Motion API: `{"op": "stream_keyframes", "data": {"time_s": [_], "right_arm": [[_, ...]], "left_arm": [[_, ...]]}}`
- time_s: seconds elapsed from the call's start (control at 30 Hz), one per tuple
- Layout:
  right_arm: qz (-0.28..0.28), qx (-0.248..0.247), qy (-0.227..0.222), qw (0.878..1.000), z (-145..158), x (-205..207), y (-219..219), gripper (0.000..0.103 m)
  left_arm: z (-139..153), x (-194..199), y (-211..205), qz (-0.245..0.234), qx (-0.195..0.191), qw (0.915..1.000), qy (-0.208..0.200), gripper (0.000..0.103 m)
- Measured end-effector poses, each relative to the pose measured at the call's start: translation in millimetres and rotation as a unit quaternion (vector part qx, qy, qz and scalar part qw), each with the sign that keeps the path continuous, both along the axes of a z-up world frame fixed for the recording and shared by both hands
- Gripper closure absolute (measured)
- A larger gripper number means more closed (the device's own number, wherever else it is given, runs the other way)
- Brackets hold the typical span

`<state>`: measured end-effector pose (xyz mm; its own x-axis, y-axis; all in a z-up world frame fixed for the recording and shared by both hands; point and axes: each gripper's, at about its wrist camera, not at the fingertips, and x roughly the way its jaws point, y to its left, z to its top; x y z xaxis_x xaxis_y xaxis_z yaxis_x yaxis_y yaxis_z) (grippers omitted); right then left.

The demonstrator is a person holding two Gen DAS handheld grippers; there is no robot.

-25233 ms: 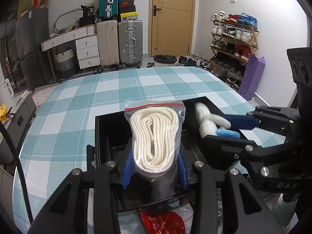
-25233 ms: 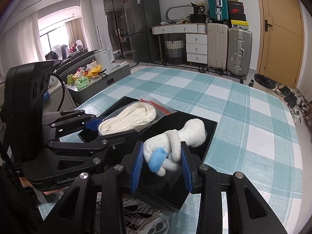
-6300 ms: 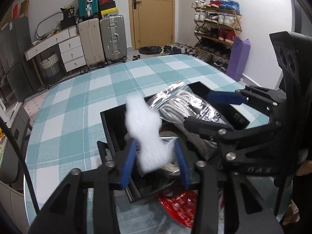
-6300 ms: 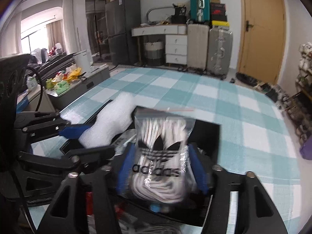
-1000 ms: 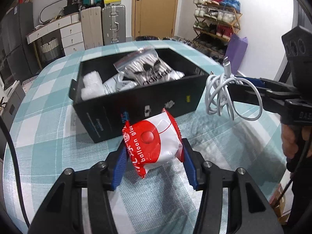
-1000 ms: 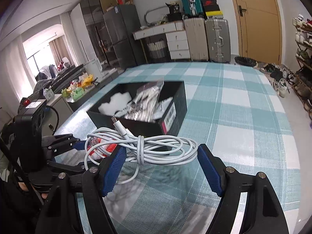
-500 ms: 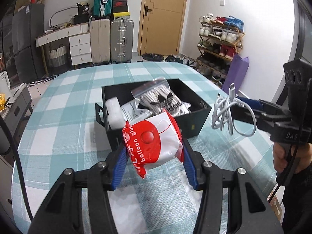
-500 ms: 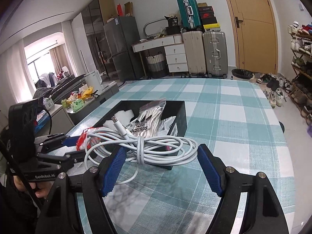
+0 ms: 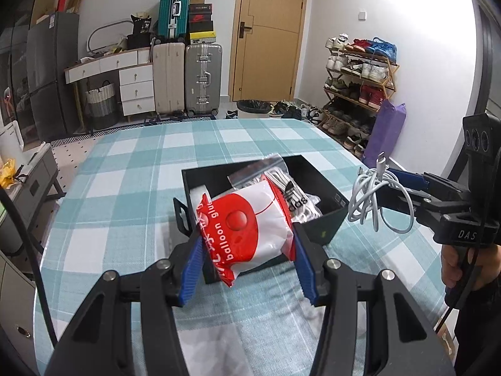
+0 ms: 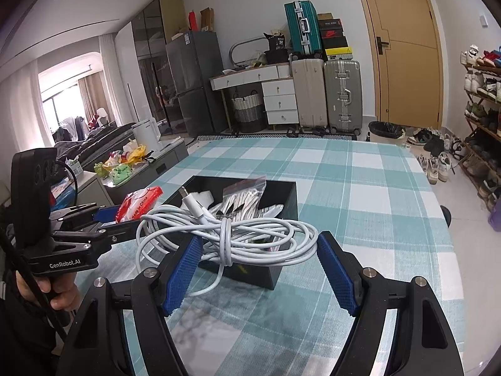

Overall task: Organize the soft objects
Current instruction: 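Carry the cable coil with the right tool while the left tool carries the red pack over the box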

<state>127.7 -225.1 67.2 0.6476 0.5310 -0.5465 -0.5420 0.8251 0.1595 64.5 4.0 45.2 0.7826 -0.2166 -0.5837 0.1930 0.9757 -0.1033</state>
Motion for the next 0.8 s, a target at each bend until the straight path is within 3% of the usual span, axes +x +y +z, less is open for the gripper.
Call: {"op": "stream_keyframes", "data": {"time_s": [0.43, 0.8], "right_arm": [[-0.008, -0.029, -0.010, 1.000, 14.2, 27.4, 23.1, 0.027], [-0.020, -0.079, -0.010, 0.997, 9.3, 49.4, 46.0, 0.027]], "left_arm": [[15.7, 24.4, 5.1, -0.002, 0.008, 0.9998, -0.019, 0.051], [11.5, 44.7, 10.2, 0.005, 0.015, 0.9998, -0.013, 0.051]]}}
